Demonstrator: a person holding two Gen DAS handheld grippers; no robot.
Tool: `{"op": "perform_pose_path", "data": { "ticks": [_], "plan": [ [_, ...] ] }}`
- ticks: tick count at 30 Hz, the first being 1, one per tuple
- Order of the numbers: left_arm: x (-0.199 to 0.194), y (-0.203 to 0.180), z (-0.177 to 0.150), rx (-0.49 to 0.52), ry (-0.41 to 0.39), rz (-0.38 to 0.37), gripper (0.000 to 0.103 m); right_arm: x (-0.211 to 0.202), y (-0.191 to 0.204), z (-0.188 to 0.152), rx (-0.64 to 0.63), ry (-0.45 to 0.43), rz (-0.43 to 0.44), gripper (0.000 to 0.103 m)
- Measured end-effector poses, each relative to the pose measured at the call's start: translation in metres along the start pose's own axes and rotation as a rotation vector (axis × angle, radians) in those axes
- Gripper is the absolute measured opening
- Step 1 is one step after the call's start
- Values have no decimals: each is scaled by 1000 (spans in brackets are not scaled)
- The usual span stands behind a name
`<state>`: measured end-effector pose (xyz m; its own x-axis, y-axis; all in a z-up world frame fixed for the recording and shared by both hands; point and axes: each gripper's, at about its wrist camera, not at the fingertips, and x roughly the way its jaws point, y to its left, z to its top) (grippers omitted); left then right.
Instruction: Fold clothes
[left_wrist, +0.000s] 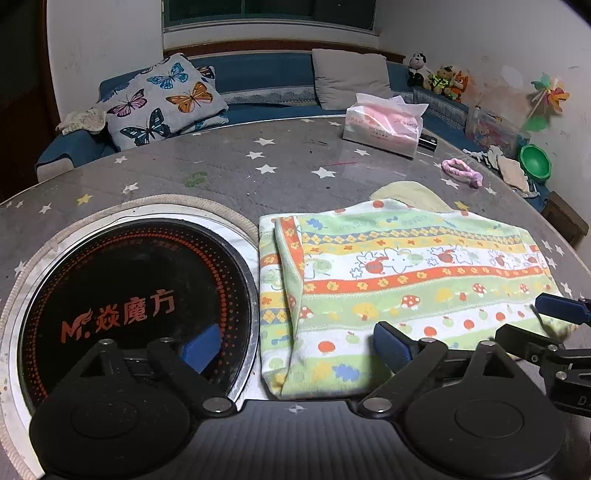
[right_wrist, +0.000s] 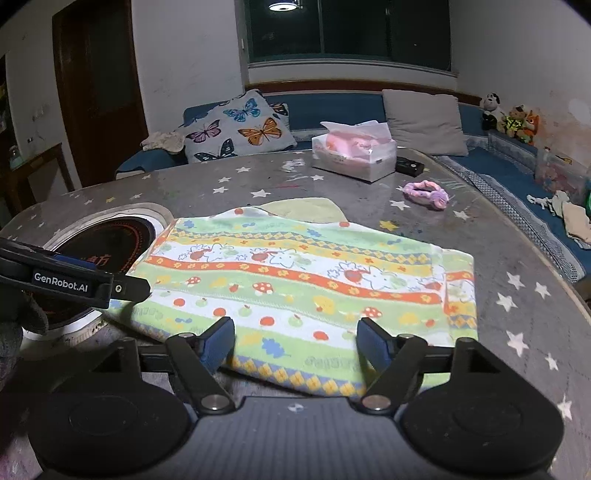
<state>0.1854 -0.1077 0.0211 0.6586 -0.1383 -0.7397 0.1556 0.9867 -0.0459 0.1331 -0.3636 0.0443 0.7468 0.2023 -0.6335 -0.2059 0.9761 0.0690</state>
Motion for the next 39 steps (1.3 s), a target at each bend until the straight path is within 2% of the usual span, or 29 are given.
{"op": "perform_pose_path", "data": {
  "ticks": [5,13,15,21,39],
  "plan": [
    [-9,-4,-5,21,-9,7,98,-8,-1,-6,19,-7,-8,87],
    [-19,-6,-16,30,-17,5,101,-18,3,-17,49,-11,-22,93],
    [-21,-5,-19,29,-16,5,102,-20,5,-18,53,-12,-29,99],
    [-27,-3,-29,26,-17,10,103,-26,9,-23,51,-17,-45,103],
    [-45,0,-50,20,-32,19,103,-37,15,-43,87,-20,-66,103]
  ]
}}
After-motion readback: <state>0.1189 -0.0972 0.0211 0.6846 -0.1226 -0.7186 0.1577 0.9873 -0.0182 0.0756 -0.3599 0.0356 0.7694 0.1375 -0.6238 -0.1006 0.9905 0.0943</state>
